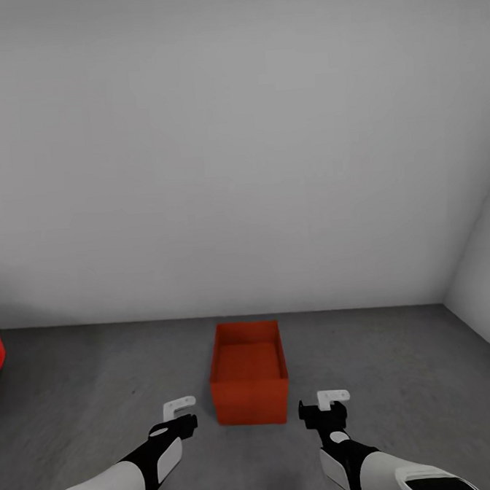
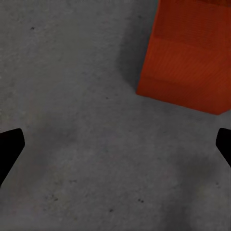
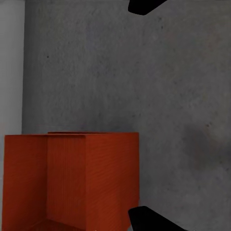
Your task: Move the two storage containers from the living room to the garage. In the garage, place one container on the floor and stack the other container on top of it (either order is fine).
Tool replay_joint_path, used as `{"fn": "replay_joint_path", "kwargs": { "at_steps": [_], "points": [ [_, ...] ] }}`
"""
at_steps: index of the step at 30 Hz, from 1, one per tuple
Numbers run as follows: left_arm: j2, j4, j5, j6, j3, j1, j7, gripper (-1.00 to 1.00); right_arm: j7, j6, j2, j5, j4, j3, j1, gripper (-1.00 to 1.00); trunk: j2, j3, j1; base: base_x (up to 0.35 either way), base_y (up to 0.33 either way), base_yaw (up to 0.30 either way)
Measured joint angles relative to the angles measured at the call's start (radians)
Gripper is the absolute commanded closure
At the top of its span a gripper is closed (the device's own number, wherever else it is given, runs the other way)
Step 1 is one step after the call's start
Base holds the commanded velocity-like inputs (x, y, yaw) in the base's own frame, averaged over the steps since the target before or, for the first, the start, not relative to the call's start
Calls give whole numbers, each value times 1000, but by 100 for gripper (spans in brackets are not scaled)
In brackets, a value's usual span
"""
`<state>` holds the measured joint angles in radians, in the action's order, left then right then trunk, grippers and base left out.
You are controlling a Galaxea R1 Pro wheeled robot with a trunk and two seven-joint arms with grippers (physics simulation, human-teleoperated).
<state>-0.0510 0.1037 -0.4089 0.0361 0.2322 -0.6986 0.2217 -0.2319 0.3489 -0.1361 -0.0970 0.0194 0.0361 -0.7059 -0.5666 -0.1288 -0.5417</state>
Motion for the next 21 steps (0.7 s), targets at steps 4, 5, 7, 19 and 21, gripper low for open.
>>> {"fn": "replay_joint_path", "kwargs": {
  "at_steps": [4,5,7,19,21],
  "points": [
    [0,0,0,0,0,0,2,-100,1,1,0,0,0,0,0,-100,0,7,0,0,0,0],
    [0,0,0,0,0,0,2,-100,1,1,0,1,0,1,0,-100,0,8,0,0,0,0],
    [0,0,0,0,0,0,2,-100,2,1,1,1,0,1,0,-100,0,11,0,0,0,0],
    [-3,1,0,0,0,0,2,-100,3,8,1,7,0,1,0,-100,0,31,0,0,0,0],
    [-3,1,0,0,0,0,2,-100,3,8,1,7,0,1,0,-100,0,34,0,0,0,0]
  ]
}}
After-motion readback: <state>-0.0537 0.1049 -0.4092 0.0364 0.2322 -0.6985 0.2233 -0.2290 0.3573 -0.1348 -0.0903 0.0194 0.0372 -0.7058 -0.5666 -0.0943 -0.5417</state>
